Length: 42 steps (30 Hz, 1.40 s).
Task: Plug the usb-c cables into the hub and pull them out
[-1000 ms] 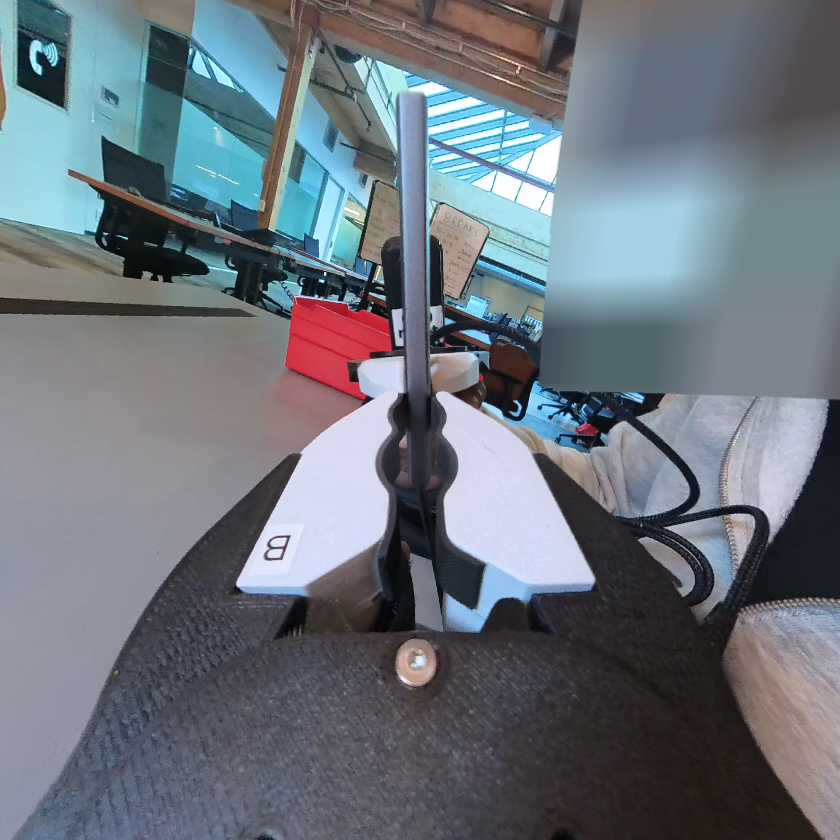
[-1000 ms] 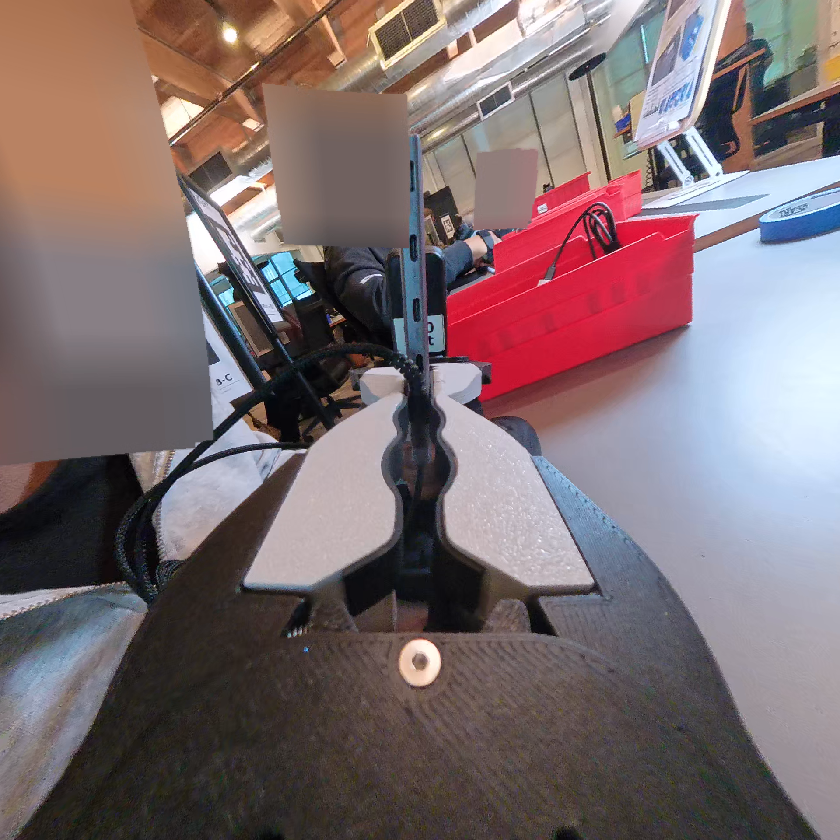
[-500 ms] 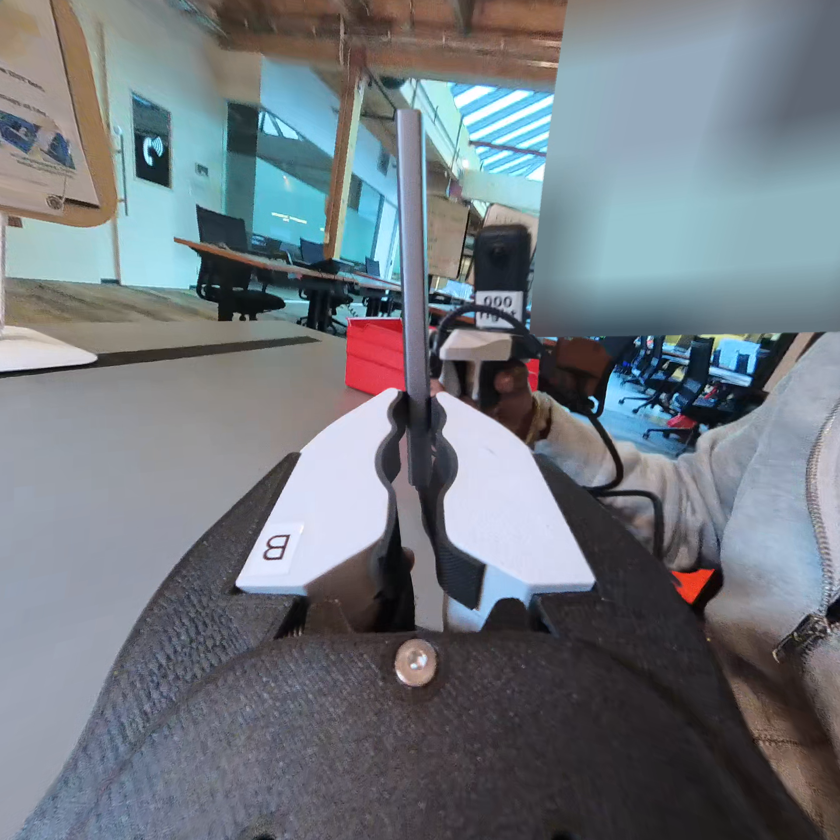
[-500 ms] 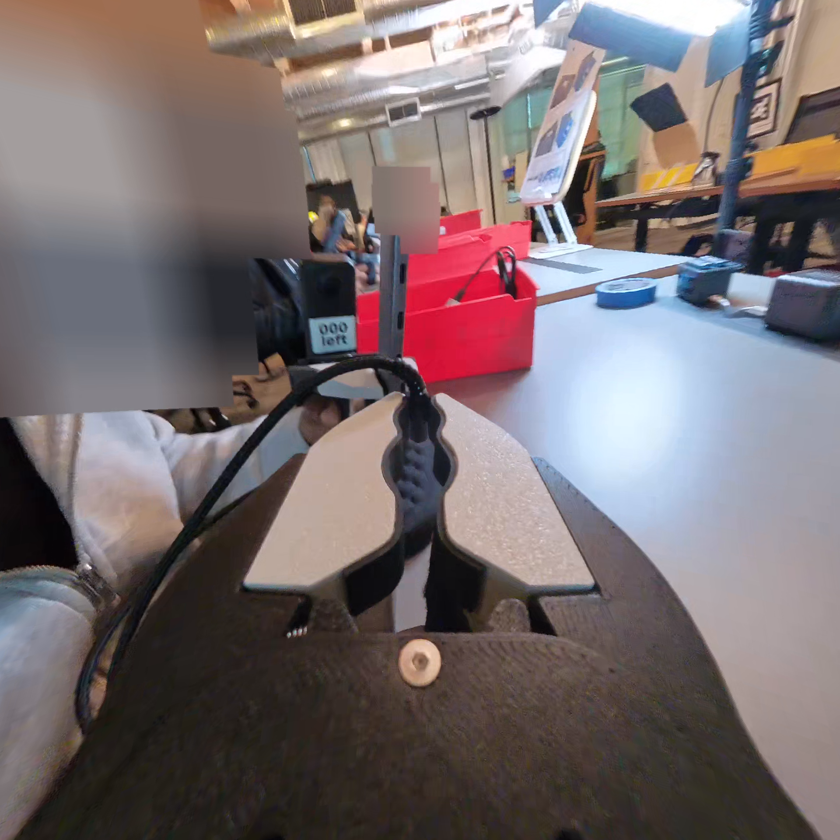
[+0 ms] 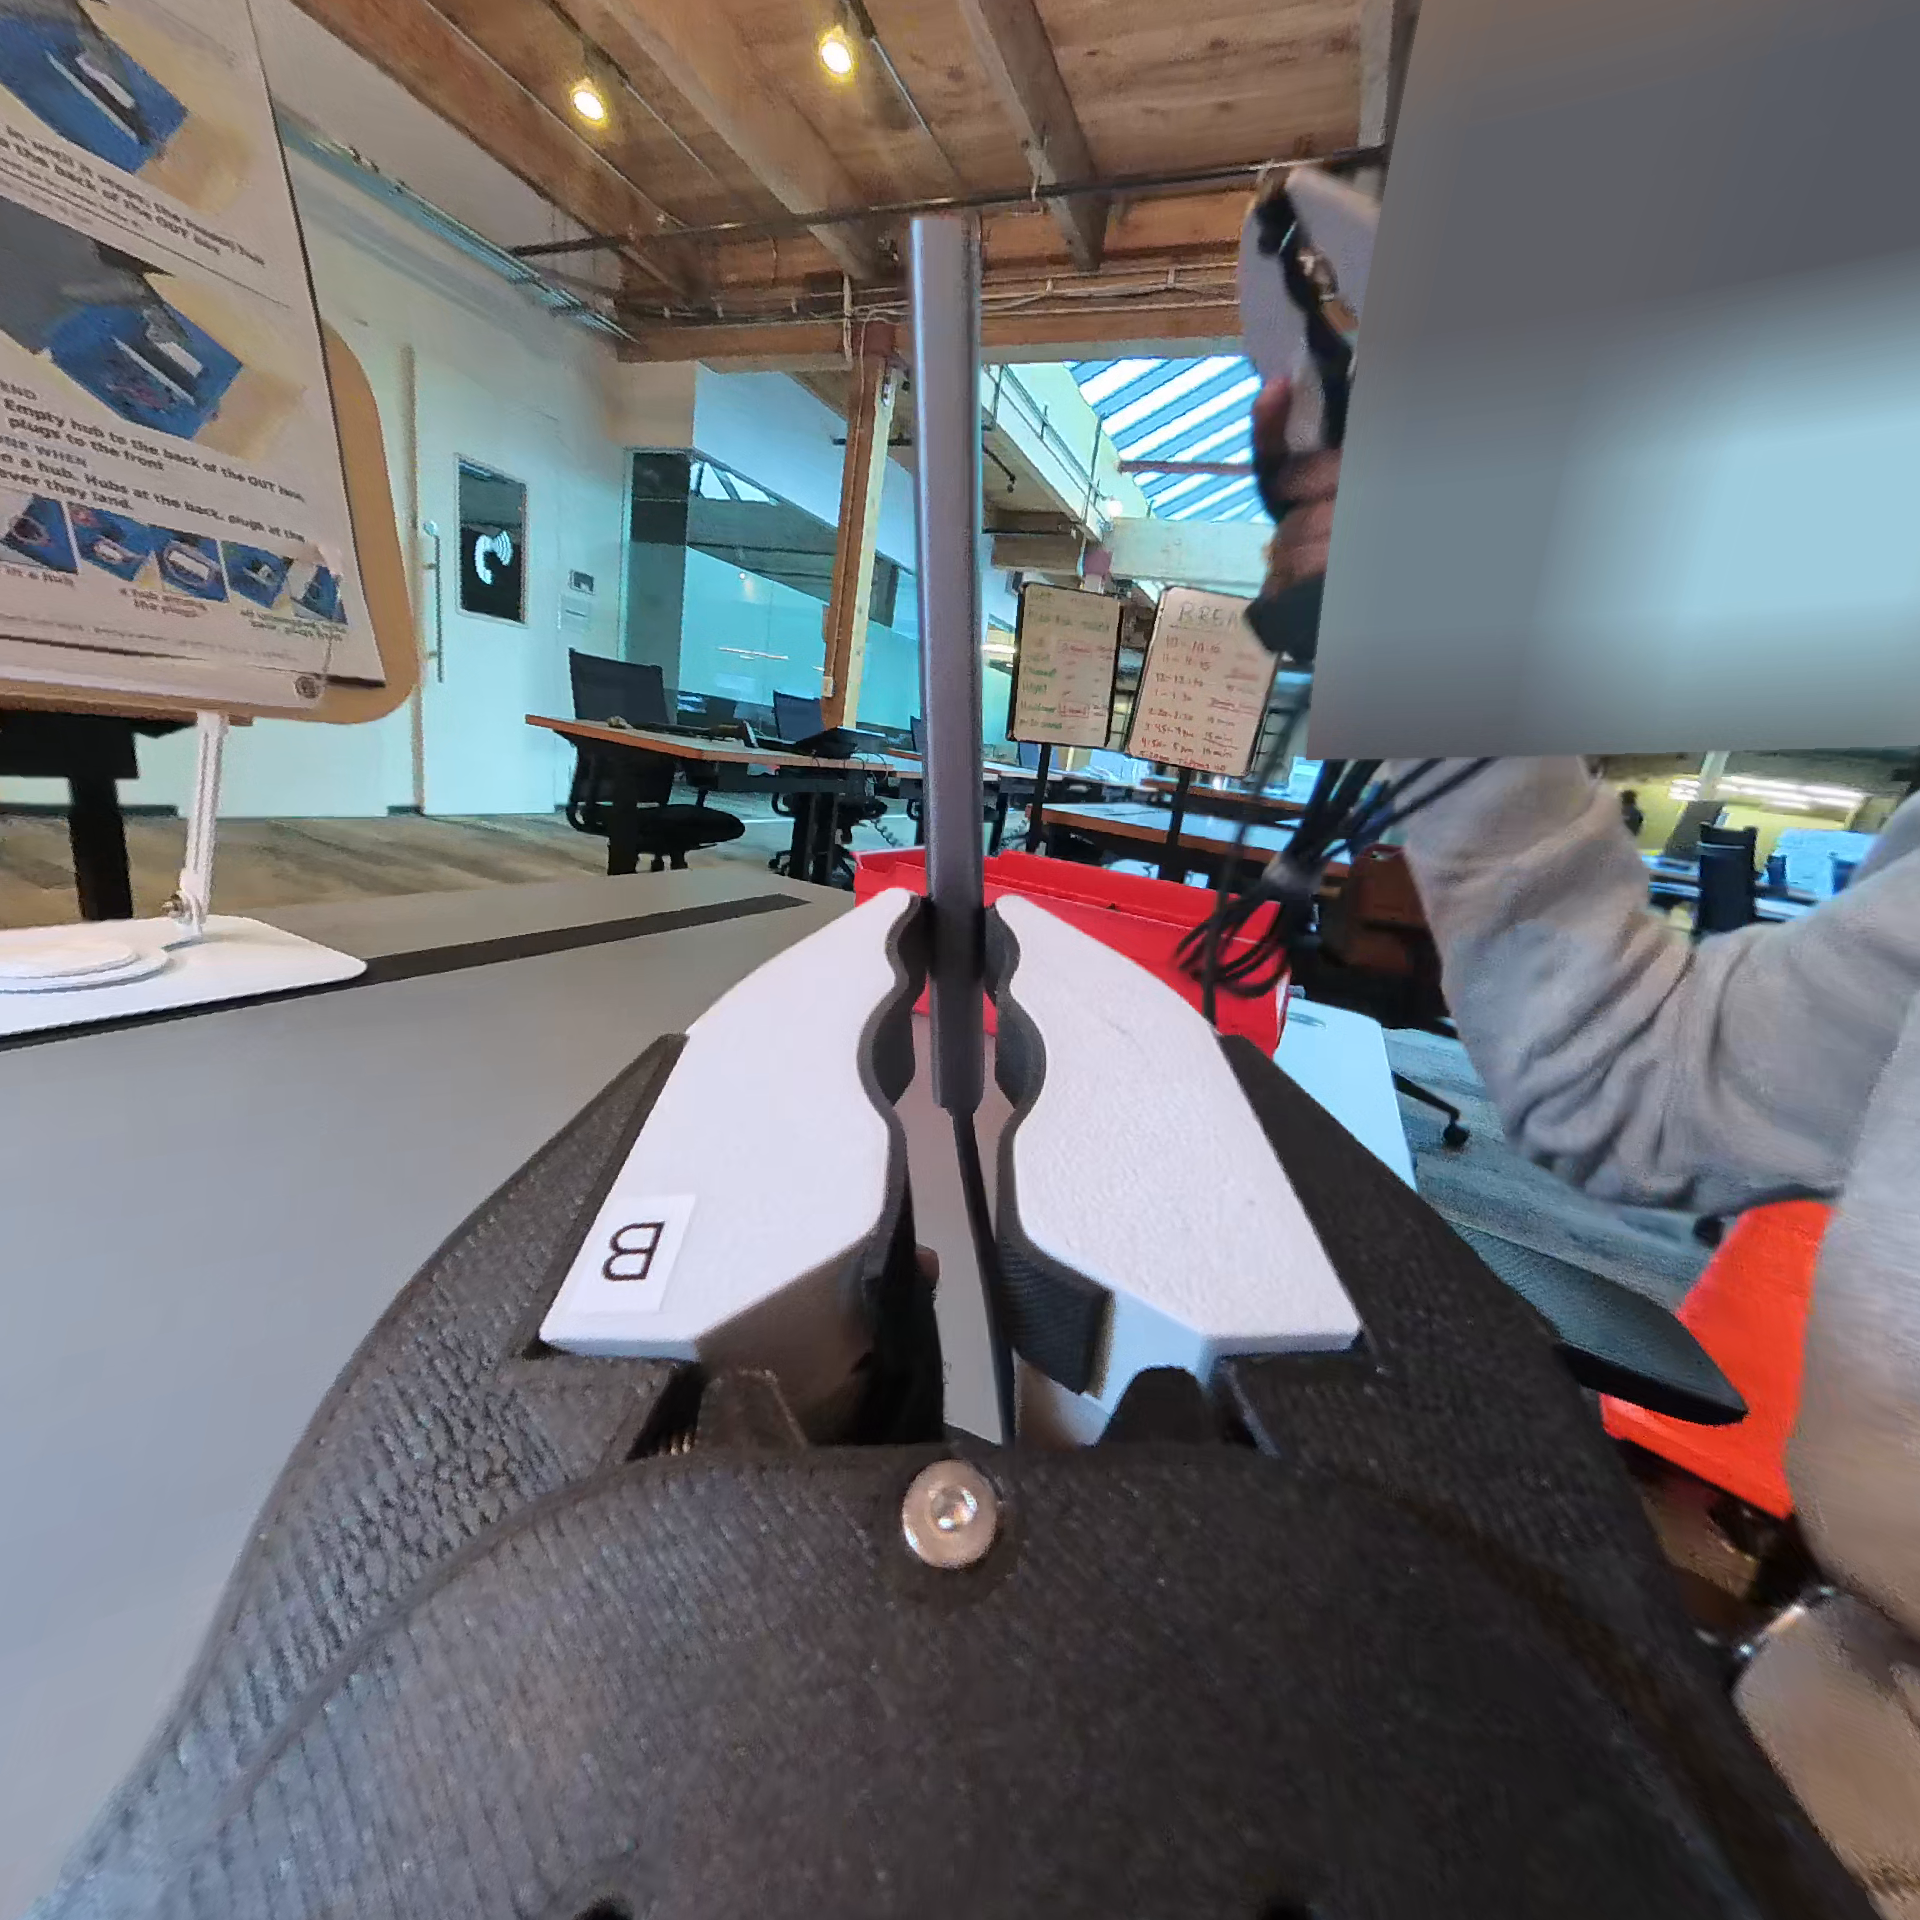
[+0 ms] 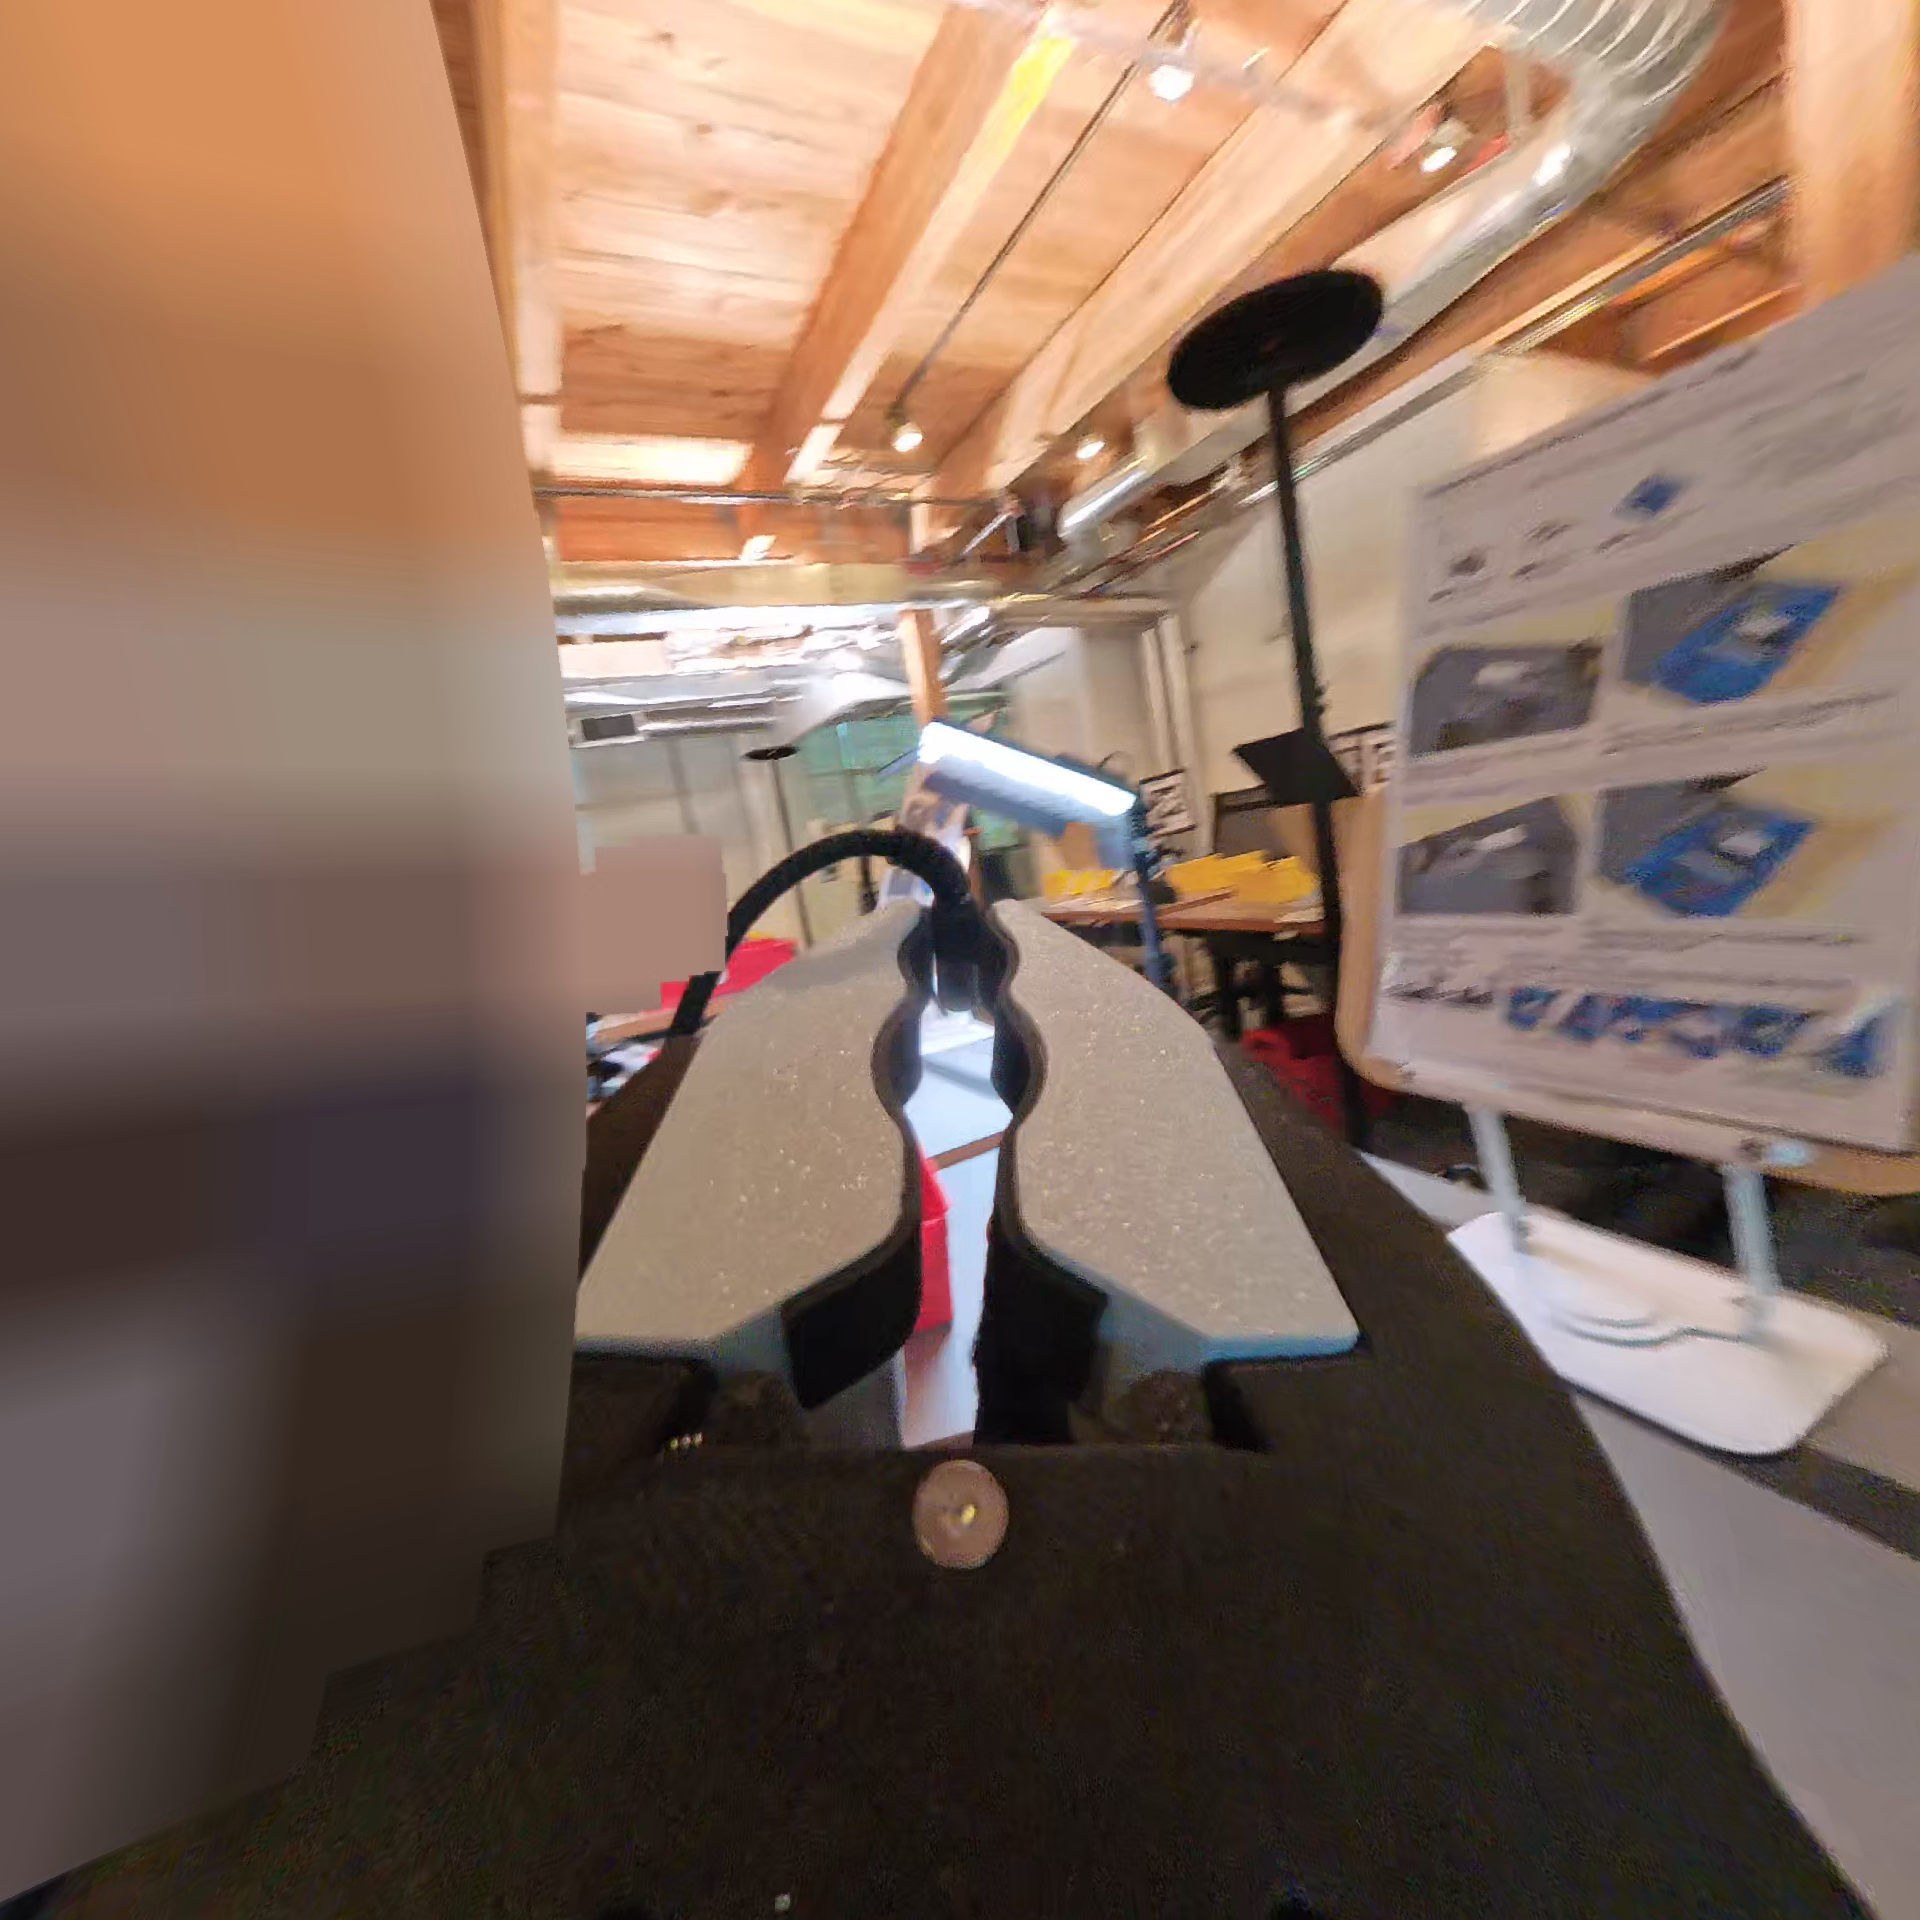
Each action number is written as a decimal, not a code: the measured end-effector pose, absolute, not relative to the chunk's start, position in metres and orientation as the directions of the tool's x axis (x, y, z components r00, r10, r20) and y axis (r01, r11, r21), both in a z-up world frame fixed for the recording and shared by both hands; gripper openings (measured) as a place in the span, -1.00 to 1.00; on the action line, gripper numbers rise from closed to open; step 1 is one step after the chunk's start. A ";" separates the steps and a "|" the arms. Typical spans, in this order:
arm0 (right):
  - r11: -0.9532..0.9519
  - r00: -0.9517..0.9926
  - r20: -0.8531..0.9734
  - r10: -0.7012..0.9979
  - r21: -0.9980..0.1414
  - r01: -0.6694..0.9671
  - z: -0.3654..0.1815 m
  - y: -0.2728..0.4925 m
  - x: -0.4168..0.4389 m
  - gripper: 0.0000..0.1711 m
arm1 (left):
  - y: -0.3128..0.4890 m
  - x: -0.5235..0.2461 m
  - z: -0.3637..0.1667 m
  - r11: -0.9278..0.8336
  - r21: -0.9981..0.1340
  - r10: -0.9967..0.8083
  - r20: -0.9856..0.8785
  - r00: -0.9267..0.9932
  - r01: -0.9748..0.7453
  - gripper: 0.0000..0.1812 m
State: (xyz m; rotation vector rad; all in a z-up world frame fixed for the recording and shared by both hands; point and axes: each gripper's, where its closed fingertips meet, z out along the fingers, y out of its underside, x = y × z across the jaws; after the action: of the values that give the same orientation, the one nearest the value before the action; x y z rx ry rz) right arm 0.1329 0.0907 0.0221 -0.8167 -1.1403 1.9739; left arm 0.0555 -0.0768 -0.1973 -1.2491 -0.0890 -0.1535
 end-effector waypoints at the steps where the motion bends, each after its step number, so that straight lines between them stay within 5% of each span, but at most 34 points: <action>1: -0.362 -0.525 -0.172 0.833 -0.888 -0.284 0.037 0.101 0.138 -0.91 | -0.075 0.054 -0.199 0.309 -0.936 -0.059 0.156 0.986 0.166 -0.88; 9: -0.209 -0.161 -0.156 0.975 -0.890 -0.405 0.129 0.217 0.175 -0.87 | -0.088 0.050 -0.194 0.409 -0.894 -0.062 0.173 0.983 0.183 -0.88; 16: 0.047 0.208 -0.009 0.978 -0.963 -0.265 0.124 0.308 0.191 -0.91 | -0.090 0.051 -0.194 0.424 -0.886 -0.082 0.171 0.982 0.189 -0.88; 31: 0.201 0.384 0.179 0.906 -0.979 -0.018 0.008 0.388 0.215 -0.90 | -0.090 0.055 -0.194 0.420 -0.886 -0.119 0.159 0.980 0.195 -0.88; 42: 0.256 0.396 0.117 0.911 -0.913 -0.319 0.043 0.389 0.273 -0.90 | -0.088 0.054 -0.196 0.405 -0.890 -0.120 0.174 0.977 0.208 -0.88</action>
State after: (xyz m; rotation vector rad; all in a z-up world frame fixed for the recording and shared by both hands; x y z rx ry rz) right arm 0.2731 0.3889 0.0428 -0.9582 -0.7578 0.9530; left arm 0.0537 -0.0876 -0.1959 -1.1355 -0.0864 -0.2075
